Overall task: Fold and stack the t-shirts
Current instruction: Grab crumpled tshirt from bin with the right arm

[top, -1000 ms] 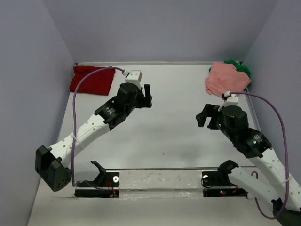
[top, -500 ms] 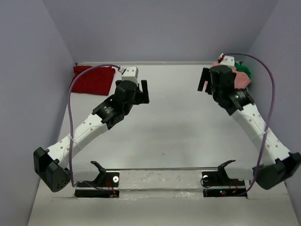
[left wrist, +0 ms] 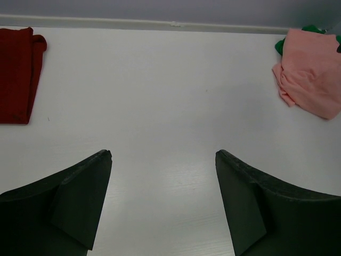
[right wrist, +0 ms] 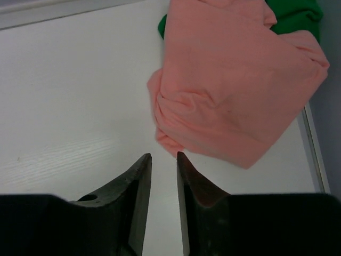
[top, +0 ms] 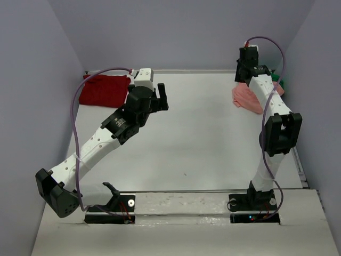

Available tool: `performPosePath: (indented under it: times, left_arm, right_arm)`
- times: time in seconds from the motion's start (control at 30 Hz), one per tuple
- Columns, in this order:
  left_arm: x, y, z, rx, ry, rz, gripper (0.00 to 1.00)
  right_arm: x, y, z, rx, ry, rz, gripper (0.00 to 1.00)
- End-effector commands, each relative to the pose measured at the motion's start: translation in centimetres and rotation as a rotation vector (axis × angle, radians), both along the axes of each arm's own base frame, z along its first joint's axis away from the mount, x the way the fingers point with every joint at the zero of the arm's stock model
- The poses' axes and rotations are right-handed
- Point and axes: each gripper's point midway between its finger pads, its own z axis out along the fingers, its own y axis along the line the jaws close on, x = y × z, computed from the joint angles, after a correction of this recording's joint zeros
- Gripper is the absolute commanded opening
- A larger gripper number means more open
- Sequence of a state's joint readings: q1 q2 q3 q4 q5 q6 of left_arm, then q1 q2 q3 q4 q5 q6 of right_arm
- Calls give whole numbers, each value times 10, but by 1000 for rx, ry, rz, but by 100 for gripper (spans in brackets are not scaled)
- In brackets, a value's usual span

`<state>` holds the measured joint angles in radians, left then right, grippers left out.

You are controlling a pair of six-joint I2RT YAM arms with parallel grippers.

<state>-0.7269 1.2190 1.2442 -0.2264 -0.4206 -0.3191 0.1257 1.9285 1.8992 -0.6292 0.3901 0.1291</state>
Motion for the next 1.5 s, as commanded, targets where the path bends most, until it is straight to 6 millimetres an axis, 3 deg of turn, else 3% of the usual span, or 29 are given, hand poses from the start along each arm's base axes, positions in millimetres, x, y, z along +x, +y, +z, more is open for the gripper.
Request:
performPosePath:
  times: [0.0,0.17,0.23,0.43,0.57,0.97,1.1,1.17,1.47]
  left_arm:
    - [3,4,24,-22,-65,19,88]
    - [3,4,30,-32,-80,15,88]
    - [3,-1,29,-43,-74,0,88]
    - [2,-11,31,-69,-68,-48,88]
    - [-1,-10,37,-71,-82,-57,88]
    - [-1,-8,33,-46,-84,-61,88]
    - [1,-11,26,-29,-70,-65,88]
    - [1,-12,23,-25,-66,-68,88]
    - [4,-17,17,-25,-53,-81,88]
  right_arm:
    - [-3,-29,-22,61,54,-27,30]
    - [-19,-28,-47,98,81,-24,46]
    - [-28,-23,-68,127,101,-23,52]
    - [-43,-15,-123,174,175,-18,52]
    - [-40,-21,-141,197,194,-27,52]
    - [-3,-57,-151,218,191,-33,52]
    - [8,-58,-161,201,226,-14,52]
    - [16,-57,-155,200,215,2,52]
    - [23,-53,-175,226,248,17,47]
